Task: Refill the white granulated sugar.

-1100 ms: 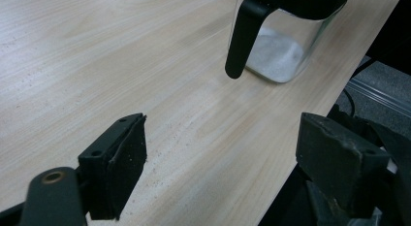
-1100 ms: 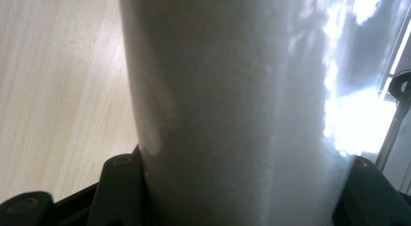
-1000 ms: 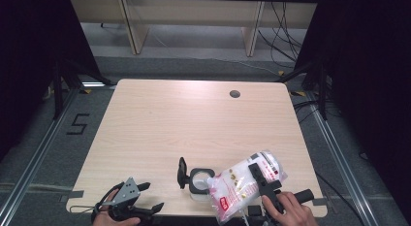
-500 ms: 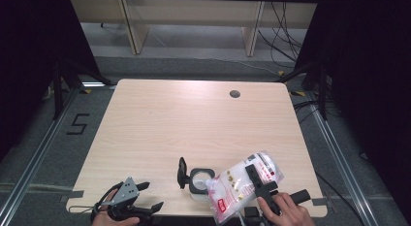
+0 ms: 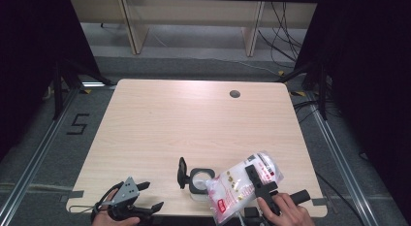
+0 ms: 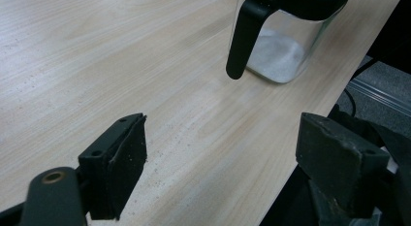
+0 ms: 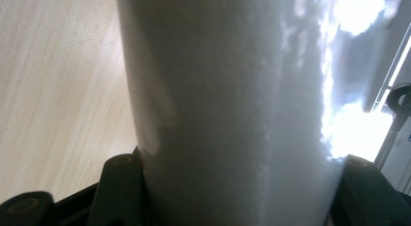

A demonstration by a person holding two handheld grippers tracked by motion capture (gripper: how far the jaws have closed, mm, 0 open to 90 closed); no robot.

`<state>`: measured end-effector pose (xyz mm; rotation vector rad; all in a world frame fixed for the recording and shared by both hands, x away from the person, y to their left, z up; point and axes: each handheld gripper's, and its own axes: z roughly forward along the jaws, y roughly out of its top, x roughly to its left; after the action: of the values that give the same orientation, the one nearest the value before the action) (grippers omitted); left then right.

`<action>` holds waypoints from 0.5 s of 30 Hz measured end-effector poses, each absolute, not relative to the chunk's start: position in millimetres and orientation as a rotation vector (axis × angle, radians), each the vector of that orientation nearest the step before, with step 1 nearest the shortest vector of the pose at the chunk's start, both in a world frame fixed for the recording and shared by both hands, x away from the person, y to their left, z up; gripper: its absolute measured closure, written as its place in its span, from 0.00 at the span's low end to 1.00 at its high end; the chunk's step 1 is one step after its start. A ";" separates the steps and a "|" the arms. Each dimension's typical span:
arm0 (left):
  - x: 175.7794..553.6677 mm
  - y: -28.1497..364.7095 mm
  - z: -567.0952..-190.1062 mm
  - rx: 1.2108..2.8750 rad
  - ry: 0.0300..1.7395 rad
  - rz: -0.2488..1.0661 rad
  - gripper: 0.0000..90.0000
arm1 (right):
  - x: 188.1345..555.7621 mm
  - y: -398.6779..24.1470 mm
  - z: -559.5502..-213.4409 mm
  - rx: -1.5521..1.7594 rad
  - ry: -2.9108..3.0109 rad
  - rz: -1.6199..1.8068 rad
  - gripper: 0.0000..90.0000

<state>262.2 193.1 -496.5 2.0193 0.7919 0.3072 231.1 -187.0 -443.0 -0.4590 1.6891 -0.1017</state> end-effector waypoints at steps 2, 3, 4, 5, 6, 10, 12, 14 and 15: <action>263.7 195.6 -495.0 2.054 0.749 0.340 0.20 | 231.2 -186.3 -441.7 -0.478 1.688 -0.112 0.51; 264.3 195.9 -494.8 2.053 0.747 0.342 0.20 | 230.7 -186.3 -442.5 -0.467 1.688 -0.092 0.51; 264.0 194.1 -495.7 2.023 0.760 0.326 0.20 | 230.7 -186.8 -441.6 -0.453 1.690 -0.076 0.51; 263.1 194.1 -495.5 2.029 0.779 0.323 0.20 | 230.7 -186.8 -441.6 -0.453 1.690 -0.076 0.51; 262.1 193.2 -496.7 2.012 0.797 0.309 0.20 | 231.9 -186.7 -438.4 -0.485 1.685 -0.099 0.51; 264.3 194.1 -496.3 2.014 0.761 0.325 0.20 | 231.7 -189.5 -441.3 -0.431 1.710 -0.060 0.51; 263.3 194.7 -495.8 2.029 0.761 0.324 0.20 | 233.7 -191.8 -440.8 -0.419 1.715 -0.038 0.51; 263.3 195.2 -495.5 2.031 0.759 0.326 0.20 | 235.9 -194.6 -443.1 -0.417 1.694 0.000 0.51; 263.5 194.0 -496.6 2.008 0.774 0.317 0.20 | 236.5 -194.8 -442.7 -0.429 1.686 -0.007 0.51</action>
<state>263.5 194.0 -496.6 2.0077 0.7738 0.3173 236.5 -194.8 -442.7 -0.4287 1.6862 -0.0065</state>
